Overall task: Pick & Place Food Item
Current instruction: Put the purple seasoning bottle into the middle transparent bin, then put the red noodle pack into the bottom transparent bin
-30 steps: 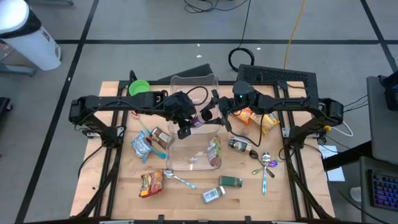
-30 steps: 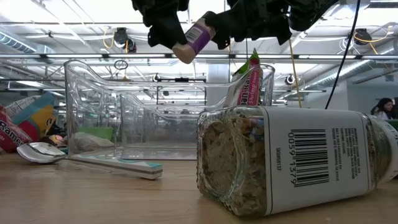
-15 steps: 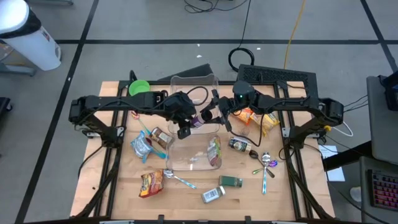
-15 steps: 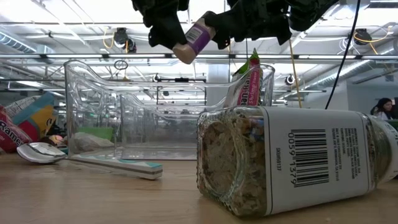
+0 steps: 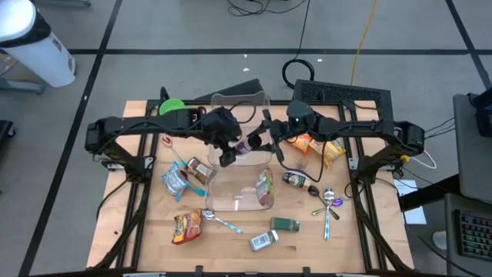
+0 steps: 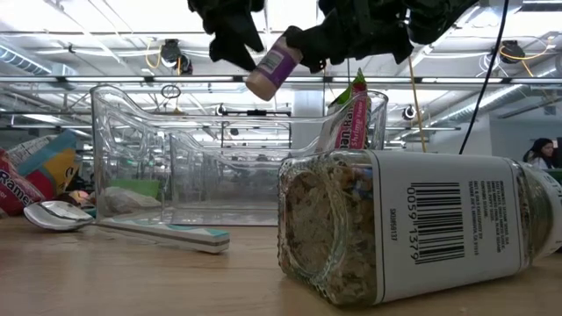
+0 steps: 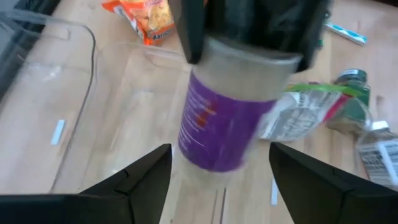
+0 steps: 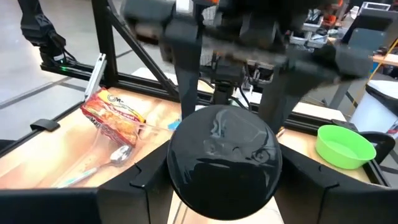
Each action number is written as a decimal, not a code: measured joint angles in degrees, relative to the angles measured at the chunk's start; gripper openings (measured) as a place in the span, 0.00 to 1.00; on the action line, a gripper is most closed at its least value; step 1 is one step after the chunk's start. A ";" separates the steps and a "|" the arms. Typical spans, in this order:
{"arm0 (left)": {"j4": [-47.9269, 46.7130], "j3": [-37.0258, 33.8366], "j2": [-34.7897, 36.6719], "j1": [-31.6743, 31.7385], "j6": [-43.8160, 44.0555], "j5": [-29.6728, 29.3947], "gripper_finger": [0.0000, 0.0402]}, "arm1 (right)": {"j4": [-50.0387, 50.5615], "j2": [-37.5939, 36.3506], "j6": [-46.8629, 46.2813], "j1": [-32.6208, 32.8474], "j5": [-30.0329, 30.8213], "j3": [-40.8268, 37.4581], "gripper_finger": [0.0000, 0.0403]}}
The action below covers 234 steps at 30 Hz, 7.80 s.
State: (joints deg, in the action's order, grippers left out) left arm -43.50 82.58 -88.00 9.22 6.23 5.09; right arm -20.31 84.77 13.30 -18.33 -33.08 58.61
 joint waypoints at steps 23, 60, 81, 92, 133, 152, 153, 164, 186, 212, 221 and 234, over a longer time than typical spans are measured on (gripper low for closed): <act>-11.97 8.23 14.89 -8.40 -5.06 -8.65 0.72 | 13.09 0.00 -0.48 -5.26 2.02 0.00 0.50; 74.23 -51.27 31.65 -1.79 -15.22 -15.68 0.71 | 21.54 0.72 -12.86 1.43 31.95 3.76 0.50; 81.01 -51.21 31.67 2.81 -19.44 -15.62 0.69 | 27.20 6.10 -20.17 3.64 36.15 4.81 0.50; 78.59 -51.19 31.67 2.74 -19.23 -15.52 0.68 | 30.13 9.14 -19.44 5.77 36.04 4.94 0.50; 71.95 -51.19 31.65 2.70 -15.22 -15.49 0.66 | 32.18 9.14 -11.50 9.08 34.47 4.96 0.50; 71.95 -51.19 31.65 2.70 -14.99 -15.51 0.66 | 32.21 9.14 -11.08 9.08 31.30 4.92 0.51; 71.95 -51.19 31.65 2.70 -14.99 -15.51 0.66 | 32.21 9.14 -11.06 9.08 31.30 4.92 0.51; 71.93 -51.19 31.65 2.70 -14.97 -15.51 0.66 | 32.59 9.14 -11.03 9.08 31.30 4.92 0.55; 71.90 -51.19 31.65 2.68 -14.99 -15.53 0.66 | 31.71 9.14 -11.10 9.08 31.29 4.92 0.62; 71.59 -51.19 31.65 2.66 -14.99 -15.55 0.66 | 32.23 3.17 -9.55 9.05 31.38 6.67 0.67; 71.86 -51.19 31.65 2.66 -14.99 -15.53 0.66 | 32.70 -1.69 -12.89 9.05 27.78 6.64 0.66; 75.07 -51.19 31.70 0.87 -8.88 -6.98 0.66 | 24.05 -2.49 -13.36 10.43 16.55 6.39 0.65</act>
State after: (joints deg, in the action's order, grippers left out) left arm 31.57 31.40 -56.30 10.09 -2.64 -1.89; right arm 3.74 82.28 -0.06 -7.90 -16.53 65.00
